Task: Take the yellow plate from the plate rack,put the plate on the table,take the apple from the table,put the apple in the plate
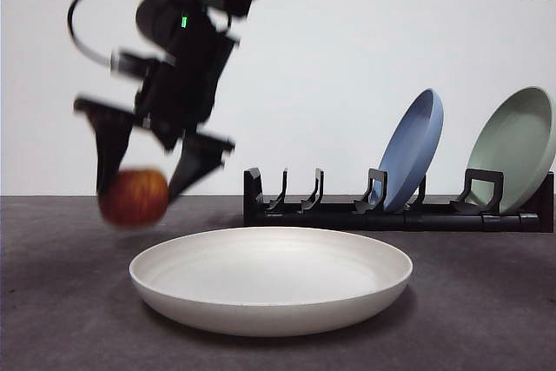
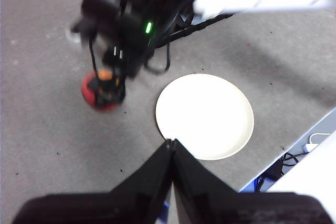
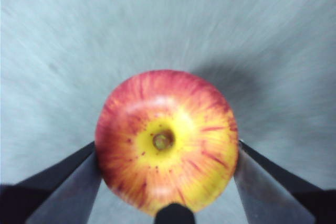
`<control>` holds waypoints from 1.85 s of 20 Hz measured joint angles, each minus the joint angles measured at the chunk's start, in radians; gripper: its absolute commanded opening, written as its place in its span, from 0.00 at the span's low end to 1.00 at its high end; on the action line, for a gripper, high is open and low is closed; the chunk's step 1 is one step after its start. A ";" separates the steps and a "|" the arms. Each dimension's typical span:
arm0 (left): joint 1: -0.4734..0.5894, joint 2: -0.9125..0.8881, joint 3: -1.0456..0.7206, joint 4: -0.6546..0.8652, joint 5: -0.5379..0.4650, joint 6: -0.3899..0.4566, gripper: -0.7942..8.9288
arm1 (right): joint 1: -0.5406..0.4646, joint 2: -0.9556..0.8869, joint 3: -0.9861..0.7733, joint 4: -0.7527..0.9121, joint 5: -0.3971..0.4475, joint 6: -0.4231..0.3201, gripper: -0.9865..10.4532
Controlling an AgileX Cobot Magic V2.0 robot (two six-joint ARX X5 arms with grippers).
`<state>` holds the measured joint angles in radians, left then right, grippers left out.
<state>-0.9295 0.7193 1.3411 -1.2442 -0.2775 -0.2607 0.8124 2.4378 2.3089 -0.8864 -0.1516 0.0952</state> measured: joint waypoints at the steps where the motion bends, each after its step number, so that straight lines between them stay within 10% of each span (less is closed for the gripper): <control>1: 0.000 0.000 0.000 0.000 0.000 0.006 0.07 | 0.000 -0.038 0.000 -0.005 0.014 -0.007 0.08; 26: 0.000 0.000 0.000 0.002 0.023 0.036 0.07 | -0.039 -0.672 -0.148 -0.467 0.150 -0.175 0.08; 37: 0.000 0.000 0.000 0.003 0.023 0.044 0.07 | -0.038 -1.037 -1.071 0.194 0.018 -0.061 0.08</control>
<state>-0.9295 0.7193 1.3411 -1.2411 -0.2546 -0.2169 0.7742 1.4010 1.2381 -0.6926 -0.1337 0.0345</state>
